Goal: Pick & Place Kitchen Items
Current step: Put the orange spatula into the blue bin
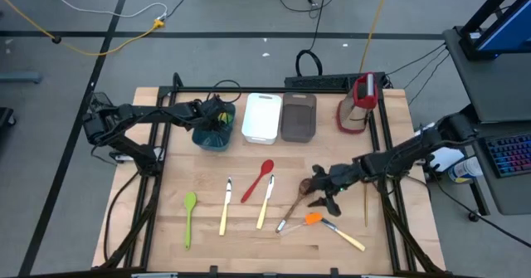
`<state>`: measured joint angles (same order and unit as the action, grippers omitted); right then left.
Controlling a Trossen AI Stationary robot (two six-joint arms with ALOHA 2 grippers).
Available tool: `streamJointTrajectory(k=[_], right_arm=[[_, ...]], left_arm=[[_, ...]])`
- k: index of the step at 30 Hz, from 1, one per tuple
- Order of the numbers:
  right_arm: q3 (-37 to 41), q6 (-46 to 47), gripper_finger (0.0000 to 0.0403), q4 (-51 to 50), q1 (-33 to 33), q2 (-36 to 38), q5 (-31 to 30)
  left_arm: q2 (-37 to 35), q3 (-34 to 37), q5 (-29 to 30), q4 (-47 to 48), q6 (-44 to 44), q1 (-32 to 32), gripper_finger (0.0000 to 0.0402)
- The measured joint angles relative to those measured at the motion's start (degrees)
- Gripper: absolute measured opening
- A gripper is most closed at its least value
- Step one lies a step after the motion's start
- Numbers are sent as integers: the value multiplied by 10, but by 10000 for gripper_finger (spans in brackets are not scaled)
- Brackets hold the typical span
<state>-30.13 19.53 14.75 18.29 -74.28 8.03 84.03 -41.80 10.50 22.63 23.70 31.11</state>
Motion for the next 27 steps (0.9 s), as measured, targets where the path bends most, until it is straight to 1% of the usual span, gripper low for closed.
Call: streamJointTrajectory(k=[6,15,20,27], right_arm=[[0,26,201,5,39,-48,-3],[0,23,201,8,91,-101,-5],[0,22,201,17,106,-133,-54],[-1,9,201,22,118,-146,-73]], left_arm=[[0,0,0,-2,0,0,161],[0,0,-1,-2,13,0,161],[0,0,-1,-4,13,0,161],[0,0,-1,-4,13,-1,161]])
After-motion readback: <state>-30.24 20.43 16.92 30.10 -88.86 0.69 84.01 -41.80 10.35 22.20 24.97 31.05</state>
